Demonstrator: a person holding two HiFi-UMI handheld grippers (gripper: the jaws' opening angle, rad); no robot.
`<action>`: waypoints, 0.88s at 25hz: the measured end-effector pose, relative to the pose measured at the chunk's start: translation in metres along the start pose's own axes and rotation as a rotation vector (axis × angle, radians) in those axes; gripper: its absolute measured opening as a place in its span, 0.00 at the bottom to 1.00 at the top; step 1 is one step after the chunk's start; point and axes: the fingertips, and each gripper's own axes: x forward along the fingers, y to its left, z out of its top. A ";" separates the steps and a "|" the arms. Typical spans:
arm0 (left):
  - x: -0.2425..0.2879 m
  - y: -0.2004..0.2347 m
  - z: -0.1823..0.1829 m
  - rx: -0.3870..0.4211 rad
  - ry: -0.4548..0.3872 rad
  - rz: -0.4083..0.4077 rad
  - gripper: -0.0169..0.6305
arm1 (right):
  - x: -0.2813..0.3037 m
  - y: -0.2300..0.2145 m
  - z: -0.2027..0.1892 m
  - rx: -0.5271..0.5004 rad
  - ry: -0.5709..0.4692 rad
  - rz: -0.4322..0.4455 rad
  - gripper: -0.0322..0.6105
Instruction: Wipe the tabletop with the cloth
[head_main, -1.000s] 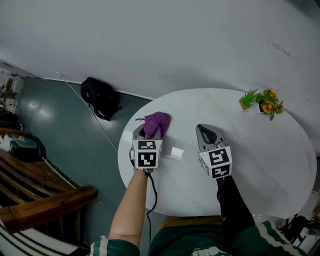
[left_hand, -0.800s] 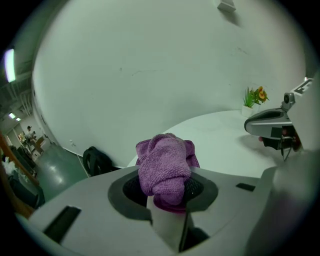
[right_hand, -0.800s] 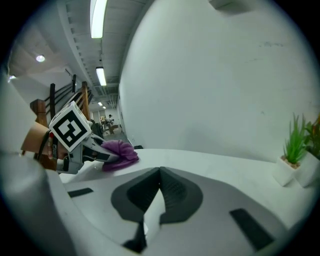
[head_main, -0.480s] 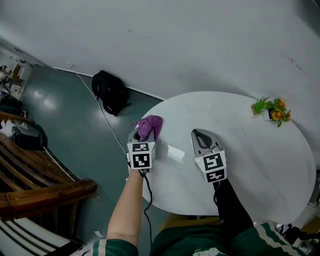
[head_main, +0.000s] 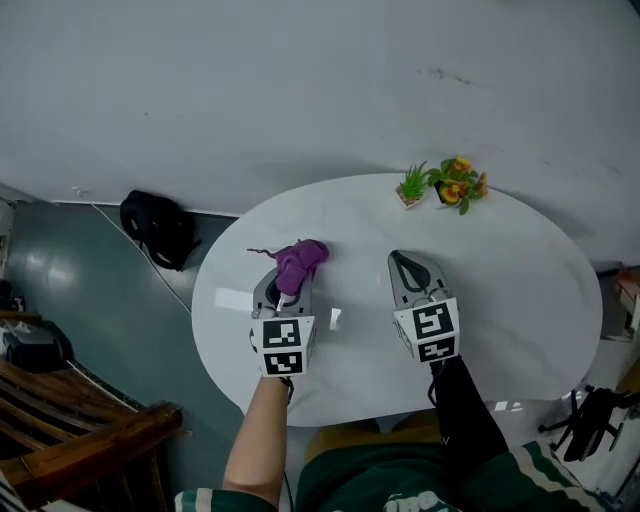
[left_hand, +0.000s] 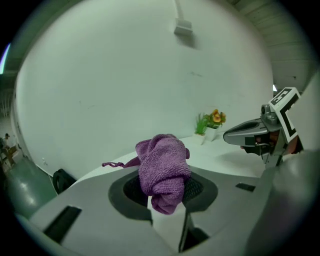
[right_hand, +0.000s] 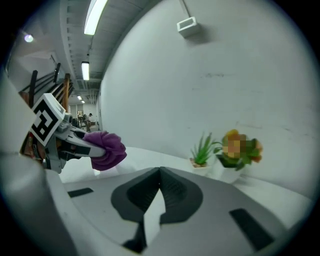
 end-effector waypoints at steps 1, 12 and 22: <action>0.003 -0.026 0.009 0.015 -0.007 -0.025 0.22 | -0.014 -0.020 -0.005 0.006 0.000 -0.029 0.05; 0.048 -0.314 0.078 0.046 -0.028 -0.299 0.22 | -0.182 -0.239 -0.075 0.091 -0.014 -0.265 0.05; 0.068 -0.532 0.104 0.111 -0.010 -0.480 0.22 | -0.318 -0.383 -0.144 0.169 -0.019 -0.436 0.05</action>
